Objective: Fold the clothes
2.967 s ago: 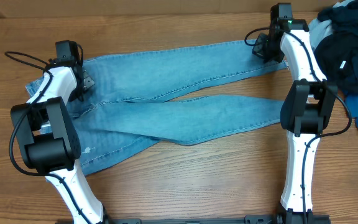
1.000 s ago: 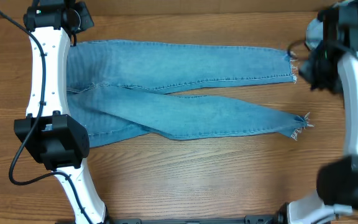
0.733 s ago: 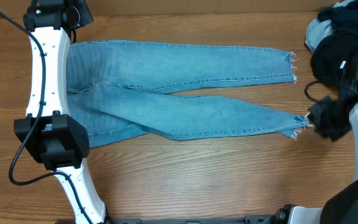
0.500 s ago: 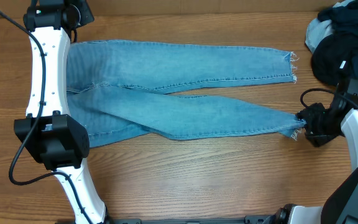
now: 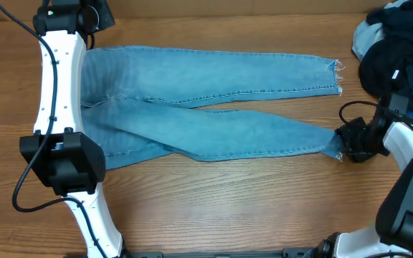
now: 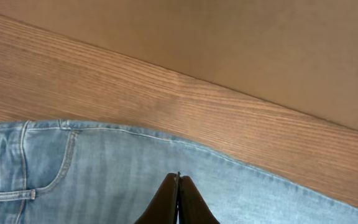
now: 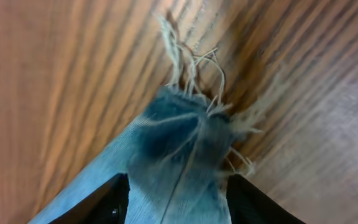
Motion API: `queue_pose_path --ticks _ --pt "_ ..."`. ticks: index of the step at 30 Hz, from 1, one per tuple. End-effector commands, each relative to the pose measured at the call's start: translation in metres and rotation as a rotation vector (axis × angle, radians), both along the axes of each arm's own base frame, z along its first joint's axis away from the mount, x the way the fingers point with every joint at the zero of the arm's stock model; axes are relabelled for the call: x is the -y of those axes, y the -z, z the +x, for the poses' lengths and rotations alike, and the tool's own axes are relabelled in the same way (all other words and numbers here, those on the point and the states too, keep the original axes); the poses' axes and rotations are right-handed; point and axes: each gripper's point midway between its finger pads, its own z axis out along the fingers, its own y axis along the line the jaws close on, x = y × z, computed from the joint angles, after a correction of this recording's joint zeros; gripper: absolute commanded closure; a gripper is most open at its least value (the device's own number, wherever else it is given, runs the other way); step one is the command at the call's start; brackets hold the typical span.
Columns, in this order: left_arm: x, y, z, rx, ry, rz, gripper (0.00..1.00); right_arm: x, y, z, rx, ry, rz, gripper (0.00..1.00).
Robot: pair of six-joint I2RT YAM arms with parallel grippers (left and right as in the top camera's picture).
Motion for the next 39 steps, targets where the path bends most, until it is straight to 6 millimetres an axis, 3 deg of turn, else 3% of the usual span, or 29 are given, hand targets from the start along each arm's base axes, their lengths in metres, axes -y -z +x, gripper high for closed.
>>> queue_pose_path --ticks 1,13,17,24,28,34,39 --pt "0.006 0.003 0.0 -0.012 0.03 0.009 0.95 -0.002 0.019 -0.001 -0.031 0.02 0.03 0.49" --pt "0.006 0.005 -0.001 -0.018 0.03 0.009 0.95 0.005 0.02 0.016 0.031 0.029 0.003 0.79" --pt "0.006 0.005 -0.001 -0.018 0.03 0.008 0.95 0.006 0.02 0.017 0.036 0.029 0.001 0.94" --pt "0.006 0.006 -0.002 -0.025 0.03 0.009 0.95 0.006 0.014 0.016 0.015 0.025 0.006 0.96" --pt "0.006 0.007 -0.004 -0.036 0.034 0.011 0.95 0.013 -0.016 0.027 0.03 -0.01 -0.026 0.96" --pt "0.007 0.01 -0.006 -0.049 0.039 0.015 0.95 0.027 -0.088 0.061 0.165 -0.025 -0.087 0.96" --pt "0.007 0.013 -0.011 -0.071 0.041 0.016 0.95 0.034 -0.132 0.078 0.239 -0.032 -0.12 0.96"
